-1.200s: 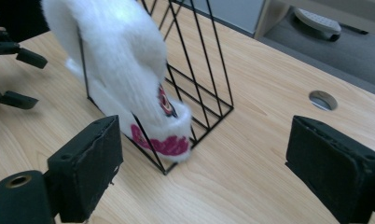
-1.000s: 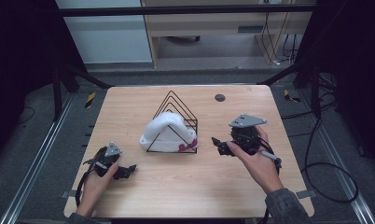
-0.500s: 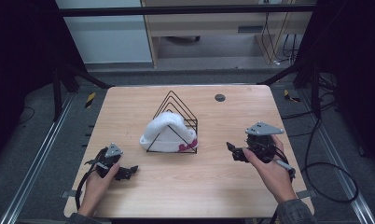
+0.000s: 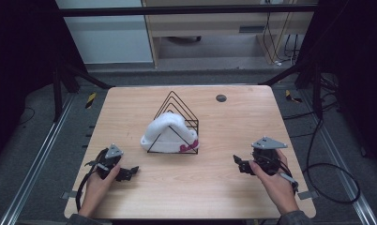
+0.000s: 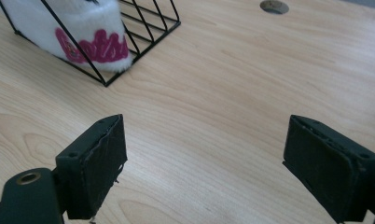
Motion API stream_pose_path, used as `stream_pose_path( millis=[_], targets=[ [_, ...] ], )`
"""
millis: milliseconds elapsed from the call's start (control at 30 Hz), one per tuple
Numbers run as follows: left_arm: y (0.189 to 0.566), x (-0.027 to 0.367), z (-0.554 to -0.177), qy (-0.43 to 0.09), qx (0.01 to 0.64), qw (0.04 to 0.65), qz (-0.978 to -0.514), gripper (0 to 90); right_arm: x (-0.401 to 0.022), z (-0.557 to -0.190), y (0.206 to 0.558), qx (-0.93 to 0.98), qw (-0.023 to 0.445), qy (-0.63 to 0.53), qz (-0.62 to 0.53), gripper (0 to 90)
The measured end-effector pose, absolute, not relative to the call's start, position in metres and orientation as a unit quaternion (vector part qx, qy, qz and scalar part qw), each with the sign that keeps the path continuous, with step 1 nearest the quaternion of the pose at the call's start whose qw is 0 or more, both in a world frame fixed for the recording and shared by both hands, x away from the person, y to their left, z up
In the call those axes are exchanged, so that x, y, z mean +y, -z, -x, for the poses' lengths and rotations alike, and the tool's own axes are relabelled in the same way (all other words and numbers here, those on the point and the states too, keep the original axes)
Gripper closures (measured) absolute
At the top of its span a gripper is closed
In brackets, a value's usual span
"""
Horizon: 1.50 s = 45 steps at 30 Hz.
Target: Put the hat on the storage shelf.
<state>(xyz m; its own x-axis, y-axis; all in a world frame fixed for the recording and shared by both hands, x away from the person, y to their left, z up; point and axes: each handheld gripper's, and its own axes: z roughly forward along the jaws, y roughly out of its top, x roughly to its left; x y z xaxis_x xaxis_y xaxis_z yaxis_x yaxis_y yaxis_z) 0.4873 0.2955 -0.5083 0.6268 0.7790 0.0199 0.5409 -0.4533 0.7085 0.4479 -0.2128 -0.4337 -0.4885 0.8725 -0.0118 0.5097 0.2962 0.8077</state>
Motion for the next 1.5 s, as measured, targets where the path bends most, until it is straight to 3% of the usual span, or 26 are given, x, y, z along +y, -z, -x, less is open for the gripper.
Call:
stream_pose_path(
  millis=[533, 1500],
  targets=[
    [0.508, 0.296, -0.486, -0.175, 0.396, 0.342, -0.834, 0.0, -0.210, -0.451, 0.485, 0.762, 0.205, -0.376, -0.486, 13.6],
    [0.508, 0.296, -0.486, -0.175, 0.397, 0.341, -0.834, 0.0, -0.188, -0.472, 0.511, 0.753, 0.229, -0.343, -0.513, 13.1]
  ],
)
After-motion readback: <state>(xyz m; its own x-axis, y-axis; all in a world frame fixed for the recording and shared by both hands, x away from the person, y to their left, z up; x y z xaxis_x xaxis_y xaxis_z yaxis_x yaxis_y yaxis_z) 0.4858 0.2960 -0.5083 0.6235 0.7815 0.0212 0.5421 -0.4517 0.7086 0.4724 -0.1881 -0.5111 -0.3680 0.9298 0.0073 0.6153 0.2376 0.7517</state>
